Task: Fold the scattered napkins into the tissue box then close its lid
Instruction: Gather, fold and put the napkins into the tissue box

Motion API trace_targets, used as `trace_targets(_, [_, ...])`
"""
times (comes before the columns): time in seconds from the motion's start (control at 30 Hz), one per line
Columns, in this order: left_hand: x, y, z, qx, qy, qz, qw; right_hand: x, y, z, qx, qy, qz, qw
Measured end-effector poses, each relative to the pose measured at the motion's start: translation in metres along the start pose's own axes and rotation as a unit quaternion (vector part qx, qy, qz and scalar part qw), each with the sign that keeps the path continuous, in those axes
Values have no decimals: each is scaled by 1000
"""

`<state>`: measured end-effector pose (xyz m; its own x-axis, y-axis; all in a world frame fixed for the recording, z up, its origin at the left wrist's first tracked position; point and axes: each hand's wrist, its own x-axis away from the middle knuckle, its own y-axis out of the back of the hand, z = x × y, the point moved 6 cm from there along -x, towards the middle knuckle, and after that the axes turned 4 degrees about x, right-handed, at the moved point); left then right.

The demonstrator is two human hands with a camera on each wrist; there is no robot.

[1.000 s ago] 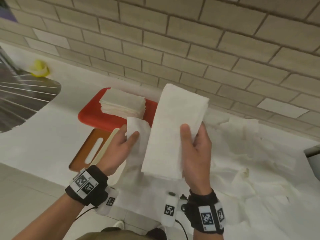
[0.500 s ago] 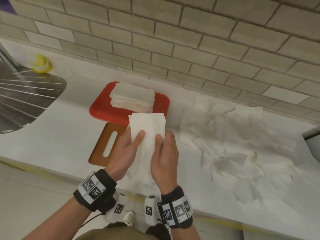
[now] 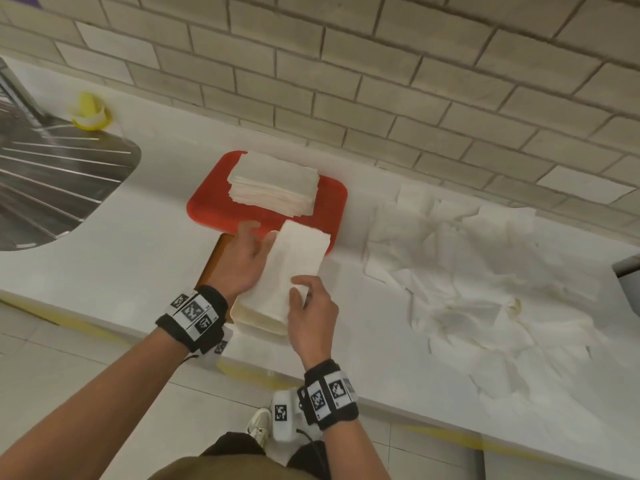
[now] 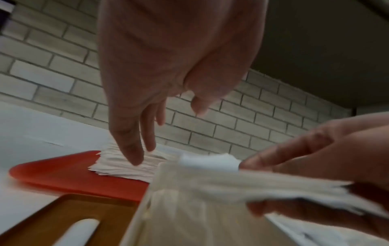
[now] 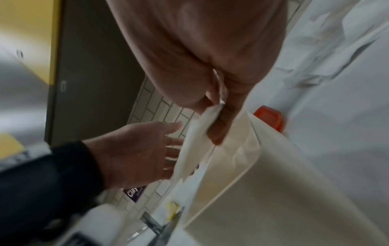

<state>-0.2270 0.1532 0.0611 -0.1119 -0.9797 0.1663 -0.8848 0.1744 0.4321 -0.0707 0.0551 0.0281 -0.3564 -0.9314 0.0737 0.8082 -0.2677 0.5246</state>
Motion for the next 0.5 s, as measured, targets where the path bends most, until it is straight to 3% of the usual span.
trace_targets(0.1, [3, -6, 32, -154, 43, 37, 986, -18, -37, -4, 105, -66, 123, 985])
trace_targets(0.17, [9, -13, 46, -239, 71, 61, 966, -27, -47, 5, 172, -73, 178, 966])
trace_targets(0.3, [15, -15, 51, -263, 74, 24, 962, -29, -40, 25, 268, -40, 259, 927])
trace_targets(0.4, [22, -18, 39, -255, 5, -13, 967, -26, 0, 27, 240, -15, 217, 946])
trace_targets(0.5, [33, -33, 11, -234, -82, -43, 968, -33, 80, 5, 218, 30, 71, 973])
